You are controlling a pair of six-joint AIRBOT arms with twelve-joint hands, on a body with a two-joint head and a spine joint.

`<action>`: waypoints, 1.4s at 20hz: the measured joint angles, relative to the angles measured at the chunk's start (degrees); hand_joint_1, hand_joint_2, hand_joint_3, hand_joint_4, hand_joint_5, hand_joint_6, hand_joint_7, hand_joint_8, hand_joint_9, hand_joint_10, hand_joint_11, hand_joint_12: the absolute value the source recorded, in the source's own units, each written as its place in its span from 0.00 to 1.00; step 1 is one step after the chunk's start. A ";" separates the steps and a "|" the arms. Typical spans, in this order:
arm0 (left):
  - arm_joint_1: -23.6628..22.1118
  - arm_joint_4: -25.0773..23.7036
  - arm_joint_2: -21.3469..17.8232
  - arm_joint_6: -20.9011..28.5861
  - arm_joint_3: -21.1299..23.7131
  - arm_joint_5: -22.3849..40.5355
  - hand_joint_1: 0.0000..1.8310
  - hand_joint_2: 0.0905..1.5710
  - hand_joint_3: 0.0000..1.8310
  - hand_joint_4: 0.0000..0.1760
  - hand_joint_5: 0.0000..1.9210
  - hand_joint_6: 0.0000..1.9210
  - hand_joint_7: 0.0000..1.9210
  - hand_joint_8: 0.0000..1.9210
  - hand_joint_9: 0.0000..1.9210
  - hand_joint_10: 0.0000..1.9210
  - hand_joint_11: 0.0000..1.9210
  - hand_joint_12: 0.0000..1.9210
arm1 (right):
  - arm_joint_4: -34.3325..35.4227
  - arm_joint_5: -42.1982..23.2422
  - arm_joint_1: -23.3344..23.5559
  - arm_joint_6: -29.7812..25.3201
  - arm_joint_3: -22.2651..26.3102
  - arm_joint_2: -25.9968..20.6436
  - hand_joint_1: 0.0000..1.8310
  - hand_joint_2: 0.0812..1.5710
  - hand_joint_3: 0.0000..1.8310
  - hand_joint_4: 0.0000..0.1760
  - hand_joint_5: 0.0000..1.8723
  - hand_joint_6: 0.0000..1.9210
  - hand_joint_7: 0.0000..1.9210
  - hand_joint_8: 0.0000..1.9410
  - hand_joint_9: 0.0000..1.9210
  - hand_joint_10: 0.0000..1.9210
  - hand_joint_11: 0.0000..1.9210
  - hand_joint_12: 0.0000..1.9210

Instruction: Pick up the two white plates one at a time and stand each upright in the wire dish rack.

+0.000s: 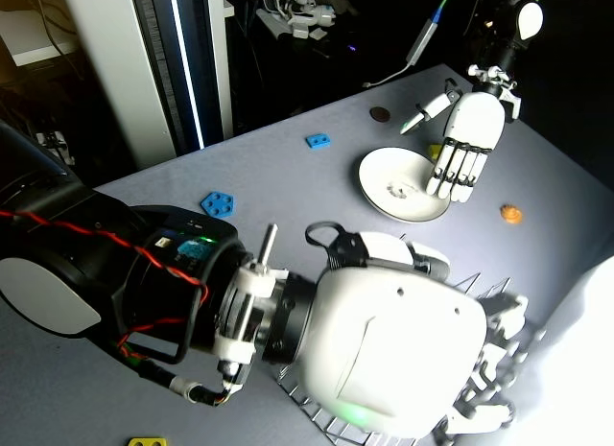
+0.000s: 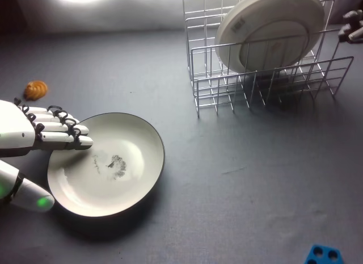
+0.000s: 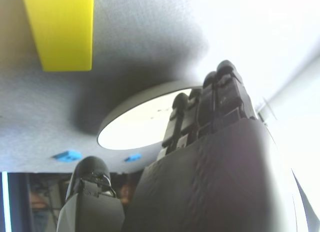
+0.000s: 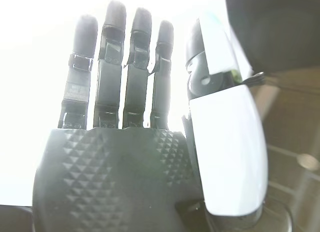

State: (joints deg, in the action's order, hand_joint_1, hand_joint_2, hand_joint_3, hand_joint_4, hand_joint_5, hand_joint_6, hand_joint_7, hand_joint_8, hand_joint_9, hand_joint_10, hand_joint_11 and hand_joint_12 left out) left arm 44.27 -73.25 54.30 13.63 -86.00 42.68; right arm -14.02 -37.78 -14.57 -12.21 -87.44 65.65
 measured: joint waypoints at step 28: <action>4.94 5.14 0.44 2.93 2.91 -4.96 0.00 0.64 0.00 0.00 0.00 0.00 0.00 0.00 0.00 0.00 0.00 0.00 | -4.85 18.40 -3.23 63.98 25.27 10.97 0.64 0.58 0.00 0.00 0.00 0.00 0.00 0.00 0.00 0.00 0.00 0.18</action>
State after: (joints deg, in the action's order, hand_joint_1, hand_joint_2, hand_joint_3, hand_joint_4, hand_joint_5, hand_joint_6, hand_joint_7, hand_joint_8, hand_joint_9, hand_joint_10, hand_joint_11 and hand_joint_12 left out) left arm 49.21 -68.12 54.74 16.56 -83.09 37.71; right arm -18.87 -19.38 -17.80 51.77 -62.17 76.62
